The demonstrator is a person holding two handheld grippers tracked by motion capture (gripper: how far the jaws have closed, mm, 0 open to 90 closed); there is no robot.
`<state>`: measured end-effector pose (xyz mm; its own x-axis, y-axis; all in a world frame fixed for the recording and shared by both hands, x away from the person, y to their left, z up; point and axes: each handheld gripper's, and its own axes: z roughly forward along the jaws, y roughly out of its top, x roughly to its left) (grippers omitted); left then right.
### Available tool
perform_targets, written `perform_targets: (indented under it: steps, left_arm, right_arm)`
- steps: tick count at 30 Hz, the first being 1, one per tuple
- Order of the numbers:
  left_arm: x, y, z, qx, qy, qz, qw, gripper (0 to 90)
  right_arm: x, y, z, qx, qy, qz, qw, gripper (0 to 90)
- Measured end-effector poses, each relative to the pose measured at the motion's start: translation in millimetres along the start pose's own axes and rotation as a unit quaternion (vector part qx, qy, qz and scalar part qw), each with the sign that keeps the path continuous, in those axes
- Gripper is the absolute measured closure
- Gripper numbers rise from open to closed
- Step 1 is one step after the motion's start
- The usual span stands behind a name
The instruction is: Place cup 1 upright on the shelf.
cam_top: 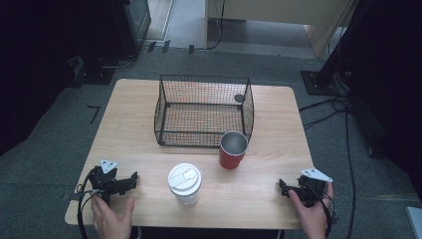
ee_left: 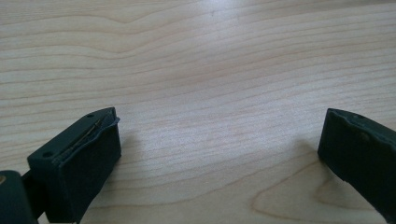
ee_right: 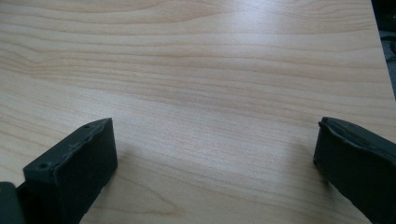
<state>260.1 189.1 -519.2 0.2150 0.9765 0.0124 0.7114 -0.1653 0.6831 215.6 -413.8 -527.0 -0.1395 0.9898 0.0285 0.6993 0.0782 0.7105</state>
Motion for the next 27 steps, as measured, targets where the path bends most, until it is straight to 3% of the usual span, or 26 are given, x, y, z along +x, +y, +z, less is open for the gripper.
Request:
perform_targets:
  steps: [3,5,10,13,21,27]
  left_arm:
    - [0.0,0.0,0.0,0.000,0.000,0.000,1.0000,0.0]
    - [0.0,0.0,0.0,0.000,0.000,0.000,1.0000,0.0]
    - [0.0,0.0,0.0,0.000,0.000,0.000,1.0000,0.0]
    - [-1.2,1.1,1.4,-0.002,0.006,-0.008,0.9999,0.0]
    - [-3.7,2.4,2.6,-0.002,0.017,-0.019,0.9997,0.0]
    - [-3.7,2.4,2.6,-0.002,0.017,-0.019,0.9997,0.0]
  right_arm:
    - [-0.4,0.1,0.0,0.000,0.001,-0.001,1.0000,0.0]
    - [3.5,-0.8,-1.8,-0.002,0.015,-0.013,0.9998,0.0]
    - [12.2,2.0,-7.9,-0.009,0.034,-0.017,0.9992,0.0]
    - [23.9,10.2,-12.4,-0.021,0.058,-0.018,0.9980,0.0]
    - [54.7,31.3,-14.5,-0.043,0.084,-0.044,0.9946,0.0]
    - [72.7,40.5,-11.0,-0.043,0.100,-0.061,0.9923,0.0]
